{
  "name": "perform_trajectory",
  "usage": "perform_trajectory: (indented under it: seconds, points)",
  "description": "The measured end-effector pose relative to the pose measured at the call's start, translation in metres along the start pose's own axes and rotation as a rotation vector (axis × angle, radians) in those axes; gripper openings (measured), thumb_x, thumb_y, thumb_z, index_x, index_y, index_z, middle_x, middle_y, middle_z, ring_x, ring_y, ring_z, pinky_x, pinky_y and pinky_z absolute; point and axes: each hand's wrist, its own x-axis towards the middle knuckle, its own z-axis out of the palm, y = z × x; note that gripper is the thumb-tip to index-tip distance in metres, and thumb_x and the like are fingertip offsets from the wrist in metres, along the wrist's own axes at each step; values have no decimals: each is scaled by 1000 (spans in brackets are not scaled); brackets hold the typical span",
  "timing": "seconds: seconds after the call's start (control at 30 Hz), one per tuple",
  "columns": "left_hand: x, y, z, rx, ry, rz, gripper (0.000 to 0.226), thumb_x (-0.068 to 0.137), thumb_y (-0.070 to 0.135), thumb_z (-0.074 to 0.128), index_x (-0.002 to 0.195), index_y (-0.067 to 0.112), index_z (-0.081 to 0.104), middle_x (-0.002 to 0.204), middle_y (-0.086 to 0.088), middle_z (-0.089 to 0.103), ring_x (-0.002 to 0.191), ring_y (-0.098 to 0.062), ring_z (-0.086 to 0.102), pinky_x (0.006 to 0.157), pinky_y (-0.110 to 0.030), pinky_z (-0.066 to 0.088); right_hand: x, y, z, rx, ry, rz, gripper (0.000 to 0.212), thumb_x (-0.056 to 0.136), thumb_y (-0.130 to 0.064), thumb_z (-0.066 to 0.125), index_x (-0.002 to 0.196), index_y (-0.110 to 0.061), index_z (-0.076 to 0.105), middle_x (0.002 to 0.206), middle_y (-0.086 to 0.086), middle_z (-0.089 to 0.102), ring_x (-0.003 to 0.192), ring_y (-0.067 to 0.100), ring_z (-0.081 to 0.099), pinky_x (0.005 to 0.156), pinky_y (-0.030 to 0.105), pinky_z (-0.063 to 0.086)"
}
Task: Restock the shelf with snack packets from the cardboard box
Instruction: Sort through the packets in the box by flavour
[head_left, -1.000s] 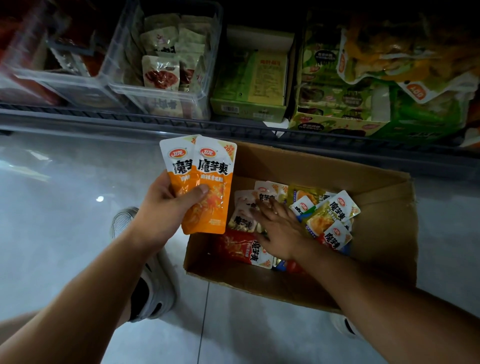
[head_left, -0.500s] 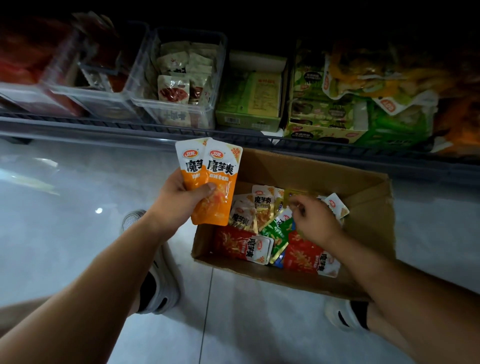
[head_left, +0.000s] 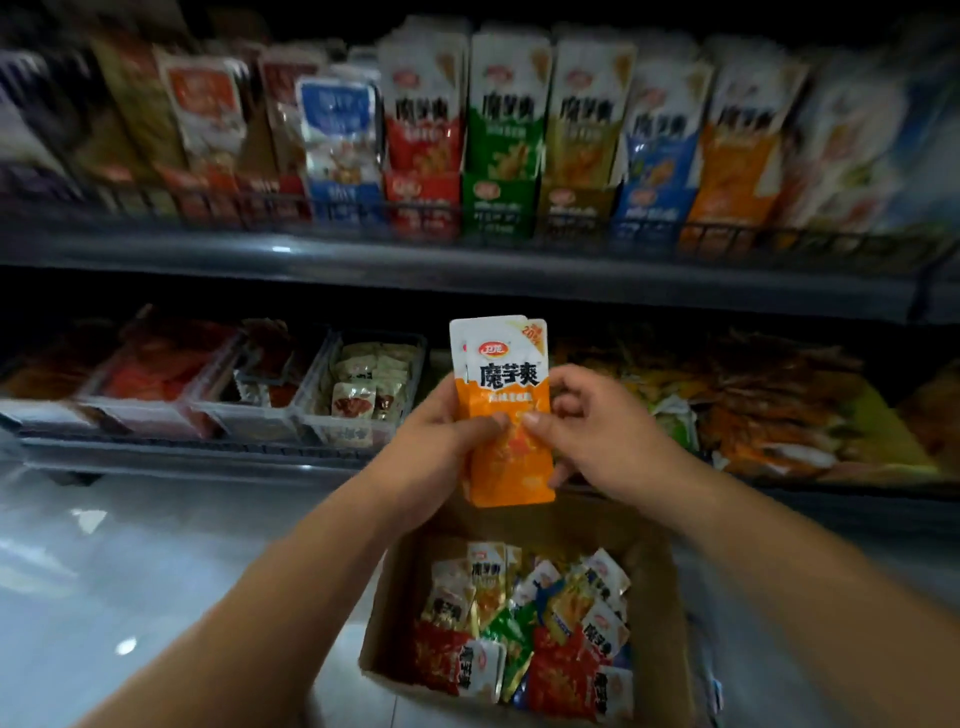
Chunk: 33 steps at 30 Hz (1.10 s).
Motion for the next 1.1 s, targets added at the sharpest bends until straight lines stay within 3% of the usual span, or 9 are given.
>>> perform_trajectory:
  seconds: [0.17,0.33,0.5,0.6,0.73,0.83,0.9,1.0,1.1]
  points:
    - [7,70,49,32,68,219,29,98,6,63,125,14,58,115,-8,75,108,-27,72,89,-46,59,-8,-56,-51,46,169,-157,21,95,-11,65,112,-21,61,98,2,73,77,19,72,53,32,58]
    - [26,124,76,324,-2,327,31,101,14,62,119,40,58,118,2,71,109,-18,70,93,-46,59,-3,-83,-85,28,286,-255,23,96,-10,64,107,-28,57,100,4,72,81,19,72,54,33,60]
    - [52,160,89,581,-8,445,34,100,17,65,131,27,58,109,9,72,99,-7,70,85,-31,62,20,-88,-114,-100,383,-291,28,97,-17,63,124,-23,54,102,8,67,84,22,70,59,38,62]
    - [67,175,99,611,-31,478,32,100,15,64,128,28,57,107,2,72,101,-15,72,85,-37,63,36,-93,-131,-192,479,-318,24,98,-20,62,121,-22,53,98,6,64,80,21,68,60,35,62]
    - [96,196,124,735,-22,554,48,101,11,61,145,27,47,102,10,65,96,-7,68,72,-18,59,59,-99,-170,-324,623,-401,16,99,-27,60,111,-34,52,92,-5,64,79,16,67,67,45,61]
    - [123,205,153,784,40,641,55,101,10,61,152,24,44,115,5,65,95,-4,64,59,-9,51,71,-101,-203,-358,730,-432,14,98,-26,61,106,-33,52,88,-10,62,78,16,65,68,49,60]
    - [143,203,169,782,108,705,53,99,12,64,148,23,48,126,0,66,108,-14,65,69,-15,54,77,-100,-221,-394,778,-435,13,98,-24,62,105,-29,53,88,-14,60,78,14,65,71,48,60]
    - [164,194,185,755,183,727,53,96,13,68,146,23,51,122,-2,68,109,-20,67,84,-37,62,84,-89,-237,-420,785,-414,11,98,-25,62,104,-27,53,89,-14,61,81,16,67,76,47,59]
    - [175,183,190,728,167,684,56,98,11,65,149,24,46,112,3,64,104,-18,66,83,-36,61,91,-74,-245,-434,748,-371,11,97,-26,63,104,-27,55,90,-10,63,83,17,67,76,48,59]
